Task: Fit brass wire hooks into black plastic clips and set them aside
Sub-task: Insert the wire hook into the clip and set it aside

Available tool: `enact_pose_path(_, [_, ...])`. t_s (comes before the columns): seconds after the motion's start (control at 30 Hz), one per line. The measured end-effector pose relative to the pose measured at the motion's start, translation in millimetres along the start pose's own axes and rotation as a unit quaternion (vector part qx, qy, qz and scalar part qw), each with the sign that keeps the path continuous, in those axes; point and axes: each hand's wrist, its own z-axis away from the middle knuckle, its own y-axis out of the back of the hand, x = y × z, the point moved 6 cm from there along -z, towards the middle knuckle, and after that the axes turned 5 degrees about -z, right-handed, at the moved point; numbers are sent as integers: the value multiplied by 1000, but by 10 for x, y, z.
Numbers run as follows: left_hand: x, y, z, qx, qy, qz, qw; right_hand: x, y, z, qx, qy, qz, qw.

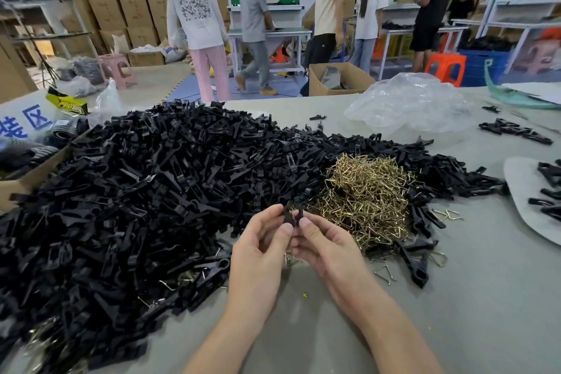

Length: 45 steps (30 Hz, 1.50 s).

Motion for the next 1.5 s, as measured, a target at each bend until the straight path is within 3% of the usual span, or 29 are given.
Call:
enact_pose_path(0.37, [50, 78, 11, 61, -28, -33, 997, 29, 7, 12, 14, 8, -45, 999])
enact_pose_path(0.53, [11, 33, 13, 44, -20, -35, 998, -2, 47, 9, 30, -1, -87, 996])
enact_pose_path(1.5, [73, 6, 55, 14, -68, -114, 991, -11, 110, 35, 28, -11, -6, 1000])
